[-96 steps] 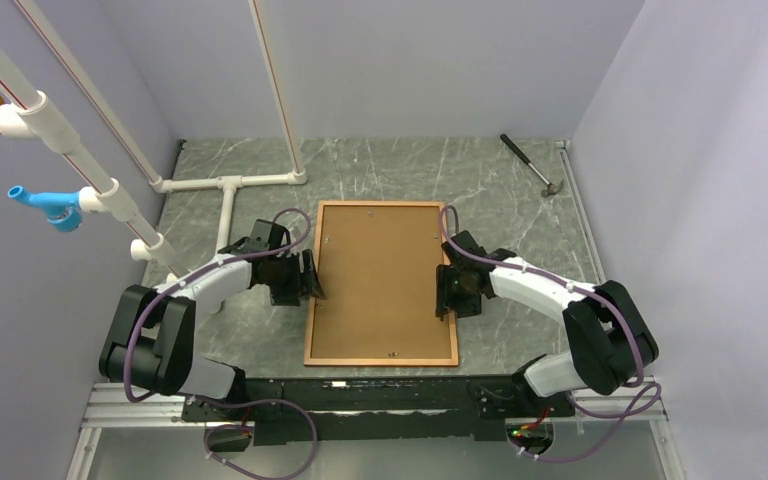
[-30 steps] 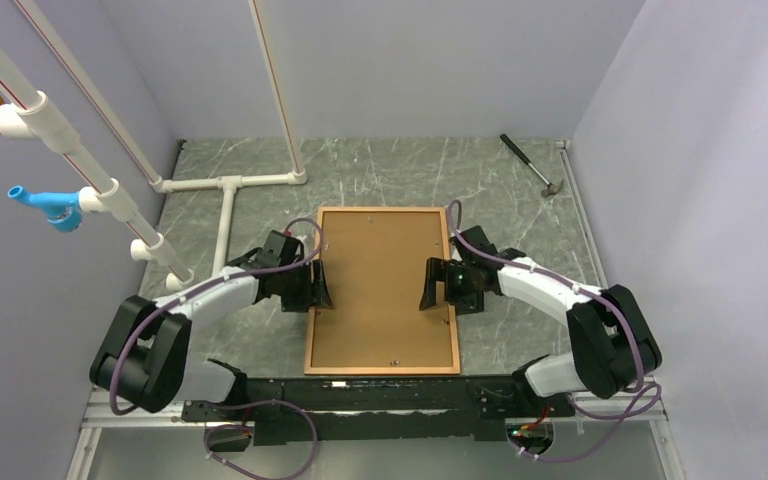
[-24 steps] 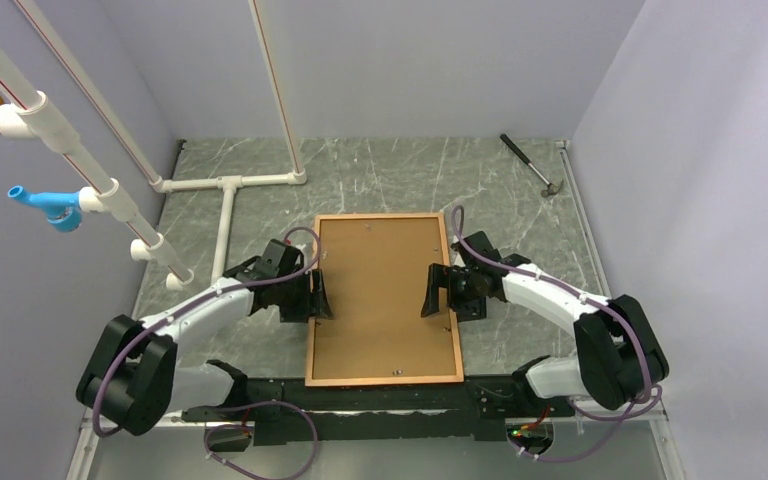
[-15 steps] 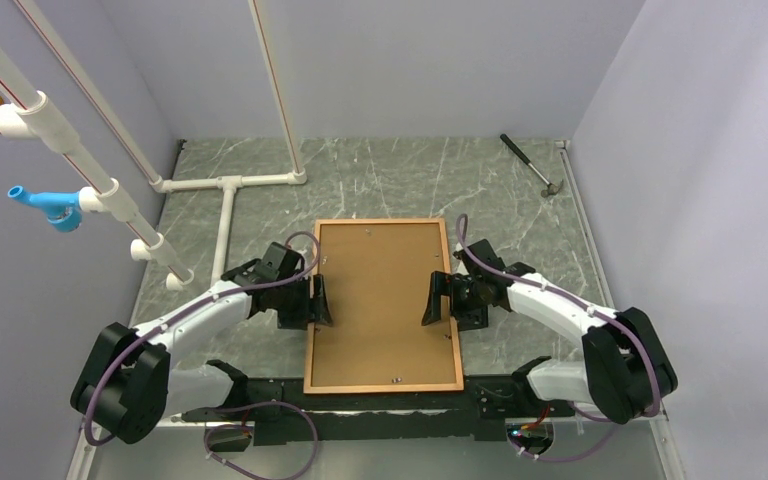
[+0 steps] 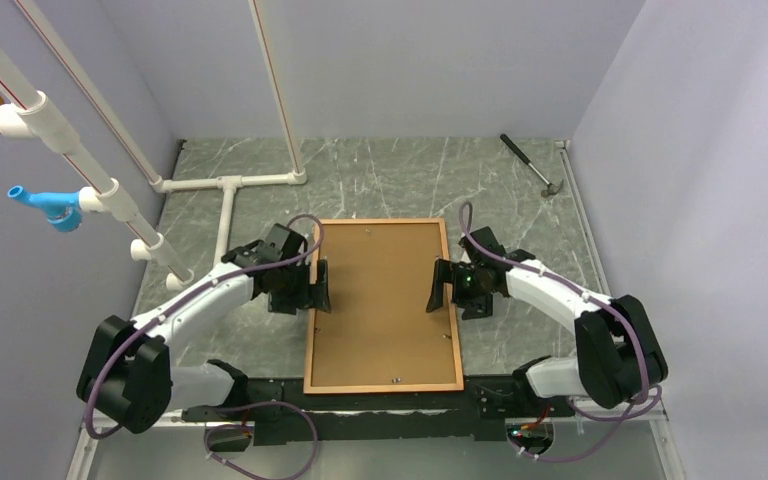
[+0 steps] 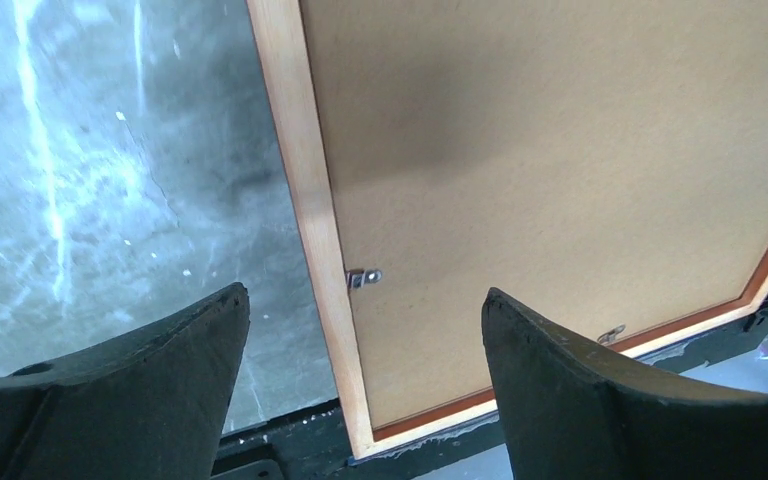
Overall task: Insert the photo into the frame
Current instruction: Install the photo frame at the center of the board.
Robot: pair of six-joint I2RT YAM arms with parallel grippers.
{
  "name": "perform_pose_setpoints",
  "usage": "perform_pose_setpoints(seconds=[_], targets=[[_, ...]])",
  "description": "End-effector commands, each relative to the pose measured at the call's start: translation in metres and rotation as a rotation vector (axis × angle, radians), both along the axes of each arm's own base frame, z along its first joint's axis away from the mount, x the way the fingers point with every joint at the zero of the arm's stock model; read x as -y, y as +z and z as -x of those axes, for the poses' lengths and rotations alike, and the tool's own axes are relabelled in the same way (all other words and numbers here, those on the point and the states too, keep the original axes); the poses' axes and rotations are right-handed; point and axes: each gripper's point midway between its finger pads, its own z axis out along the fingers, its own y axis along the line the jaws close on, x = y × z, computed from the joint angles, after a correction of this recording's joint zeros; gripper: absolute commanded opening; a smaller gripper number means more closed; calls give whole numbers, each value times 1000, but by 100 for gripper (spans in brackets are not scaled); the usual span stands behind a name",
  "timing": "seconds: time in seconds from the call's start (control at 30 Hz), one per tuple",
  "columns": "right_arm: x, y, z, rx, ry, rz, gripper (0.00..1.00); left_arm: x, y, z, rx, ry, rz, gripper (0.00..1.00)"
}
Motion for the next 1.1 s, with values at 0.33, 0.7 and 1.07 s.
perform_pose_setpoints(seconds=[0.33,0.7,1.07], targets=[[20,31,-102,151,-57,104,100,2,50,-87,106,67,124,89],[24,3,-154,122,-64,229,94,-8,11,-69,110,129,114,83],[20,-18,-171,92,-53,258,74,-6,-10,-64,67,107,119,79]])
